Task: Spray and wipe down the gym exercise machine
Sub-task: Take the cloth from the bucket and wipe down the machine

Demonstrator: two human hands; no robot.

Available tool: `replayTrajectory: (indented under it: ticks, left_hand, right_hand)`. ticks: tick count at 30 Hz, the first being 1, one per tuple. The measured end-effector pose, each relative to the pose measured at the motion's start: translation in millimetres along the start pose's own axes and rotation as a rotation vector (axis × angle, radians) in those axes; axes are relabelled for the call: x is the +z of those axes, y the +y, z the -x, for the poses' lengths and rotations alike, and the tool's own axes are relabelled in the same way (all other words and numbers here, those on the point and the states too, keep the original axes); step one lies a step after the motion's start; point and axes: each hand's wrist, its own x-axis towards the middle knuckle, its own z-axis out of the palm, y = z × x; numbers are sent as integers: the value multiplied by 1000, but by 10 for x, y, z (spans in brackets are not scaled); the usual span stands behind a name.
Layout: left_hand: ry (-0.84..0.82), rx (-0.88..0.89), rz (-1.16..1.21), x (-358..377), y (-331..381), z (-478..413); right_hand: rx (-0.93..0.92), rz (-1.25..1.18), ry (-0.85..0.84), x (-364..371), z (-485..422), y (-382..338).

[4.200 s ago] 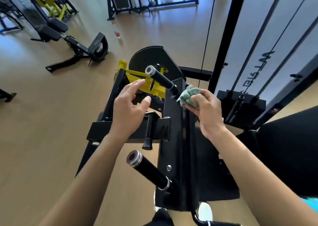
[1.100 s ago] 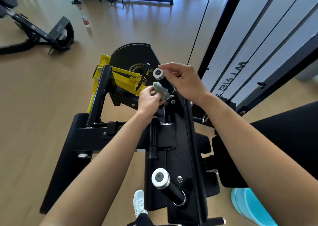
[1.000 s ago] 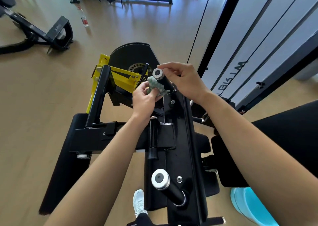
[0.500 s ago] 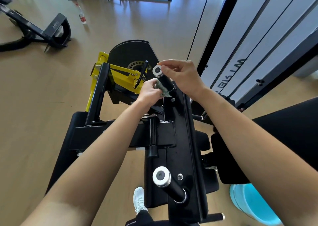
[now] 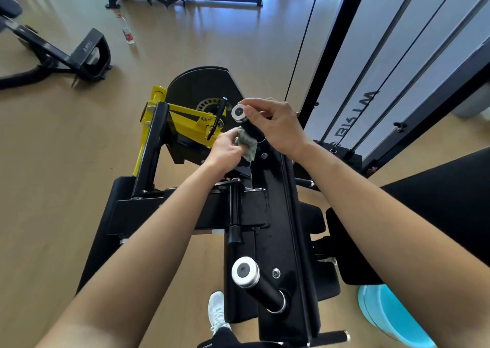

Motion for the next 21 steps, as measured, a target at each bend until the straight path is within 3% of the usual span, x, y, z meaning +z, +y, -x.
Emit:
replayTrajectory:
  ticks: [7,15,18,21]
  left_hand:
    - [43,81,213,-16,255,602]
    - [91,178,100,26,761,1348]
    - [79,167,31,107,979,1571]
    - [176,190,-57,198,1185,1829]
  right_hand:
    - [65,-71,-84,-61,177,2]
    - [90,-562,-251,-392,1146,-182]
    - [55,-664,-186,-522,1395,-150]
    - [46,-740,-67,-654,1626,-98]
